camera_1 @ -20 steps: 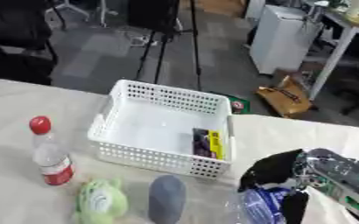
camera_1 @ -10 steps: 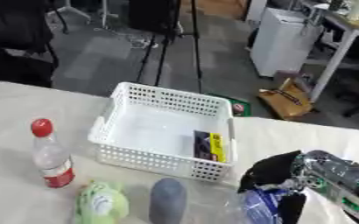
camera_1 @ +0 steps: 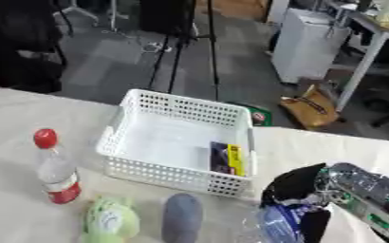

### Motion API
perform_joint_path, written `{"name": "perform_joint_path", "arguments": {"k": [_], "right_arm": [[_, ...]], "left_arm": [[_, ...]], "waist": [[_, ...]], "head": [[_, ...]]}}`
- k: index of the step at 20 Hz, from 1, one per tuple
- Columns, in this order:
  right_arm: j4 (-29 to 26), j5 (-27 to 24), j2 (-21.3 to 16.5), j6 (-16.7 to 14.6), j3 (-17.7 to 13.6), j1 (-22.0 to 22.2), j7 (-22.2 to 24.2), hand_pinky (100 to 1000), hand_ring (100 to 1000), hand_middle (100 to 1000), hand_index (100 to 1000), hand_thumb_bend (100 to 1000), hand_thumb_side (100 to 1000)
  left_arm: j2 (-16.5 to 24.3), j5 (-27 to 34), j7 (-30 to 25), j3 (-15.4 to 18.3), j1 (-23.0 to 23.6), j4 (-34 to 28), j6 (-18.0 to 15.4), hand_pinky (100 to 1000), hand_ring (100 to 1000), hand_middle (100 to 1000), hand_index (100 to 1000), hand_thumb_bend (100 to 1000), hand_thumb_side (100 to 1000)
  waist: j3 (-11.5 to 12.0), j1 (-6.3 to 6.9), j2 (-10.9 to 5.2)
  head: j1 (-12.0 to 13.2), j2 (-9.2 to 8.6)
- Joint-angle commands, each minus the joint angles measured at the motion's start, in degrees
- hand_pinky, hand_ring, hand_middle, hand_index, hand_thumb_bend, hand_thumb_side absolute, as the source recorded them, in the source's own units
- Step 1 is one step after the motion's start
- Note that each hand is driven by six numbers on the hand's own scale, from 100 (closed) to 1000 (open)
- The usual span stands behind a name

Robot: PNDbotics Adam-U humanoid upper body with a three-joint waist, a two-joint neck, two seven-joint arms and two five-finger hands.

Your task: Pick up objects on the table and place them in the box.

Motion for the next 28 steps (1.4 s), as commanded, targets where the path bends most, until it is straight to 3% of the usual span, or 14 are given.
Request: {"name": "perform_joint_path", "arguments": {"k": [1,14,28], "right_arm": [[-0.6,-0.6,-1.2,-8.3,-1.0,-0.8,8.7,1000,973,855,877,478,682],[-1.3,-1.9,-1.4,-7.5,-1.4,-0.9,8.7,1000,956,756,782,313,686],[-6.5,-3.2,-4.8,-3.4,-5.0,1.0,6.1,1000,931,622,631,157,697]], "left_arm": [[1.1,-0.1,0.0,0.6,-0.4,-0.8,0.0,719,884,875,783,100,1000],[1.3,-0.1,0.1,0.7,-0.4,-0.8,0.1,720,884,875,783,100,1000],[1.5,-0.1,0.2,0.8,-0.4,-0.8,0.1,721,884,875,783,100,1000]], "waist": [[0.0,0.42,-1.07],[-0.3,0.40,-1.32],[-1.0,0.69,-1.39]], "head": [[0.1,-0.05],[0.3,0.23],[0.4,0.40]]}}
